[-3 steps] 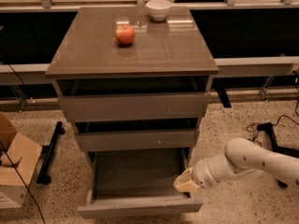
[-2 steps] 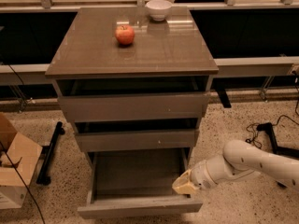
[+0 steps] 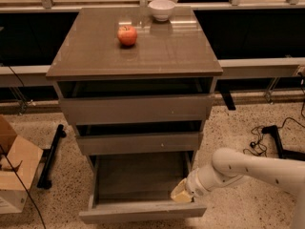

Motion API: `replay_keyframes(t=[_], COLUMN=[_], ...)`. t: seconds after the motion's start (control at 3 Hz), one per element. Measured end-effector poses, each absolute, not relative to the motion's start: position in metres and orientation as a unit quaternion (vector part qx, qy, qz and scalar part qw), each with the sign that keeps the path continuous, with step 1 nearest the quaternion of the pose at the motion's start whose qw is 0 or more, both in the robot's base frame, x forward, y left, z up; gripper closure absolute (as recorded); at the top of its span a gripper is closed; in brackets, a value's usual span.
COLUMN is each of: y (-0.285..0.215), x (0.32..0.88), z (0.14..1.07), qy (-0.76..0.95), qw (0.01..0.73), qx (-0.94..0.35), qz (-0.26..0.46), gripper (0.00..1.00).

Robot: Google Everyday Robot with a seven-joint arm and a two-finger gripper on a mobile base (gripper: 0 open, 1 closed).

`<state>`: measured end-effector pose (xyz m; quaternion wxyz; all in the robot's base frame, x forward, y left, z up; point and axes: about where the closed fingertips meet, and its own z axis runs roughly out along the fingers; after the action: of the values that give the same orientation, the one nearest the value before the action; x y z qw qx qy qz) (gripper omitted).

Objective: Close bottom drawer

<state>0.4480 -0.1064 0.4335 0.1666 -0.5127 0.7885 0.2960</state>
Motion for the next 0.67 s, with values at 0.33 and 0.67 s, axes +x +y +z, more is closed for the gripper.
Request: replay_keyframes(t=[0.33, 0.67], y=[-0.105, -0.113], x=[0.448, 0.44], z=[0.372, 0.309], qy=[0.805, 0.828], qw=[0.139, 0.096], qx=[-0.503, -0.48], qz=[0.283, 0.275], gripper=[1.0, 1.0])
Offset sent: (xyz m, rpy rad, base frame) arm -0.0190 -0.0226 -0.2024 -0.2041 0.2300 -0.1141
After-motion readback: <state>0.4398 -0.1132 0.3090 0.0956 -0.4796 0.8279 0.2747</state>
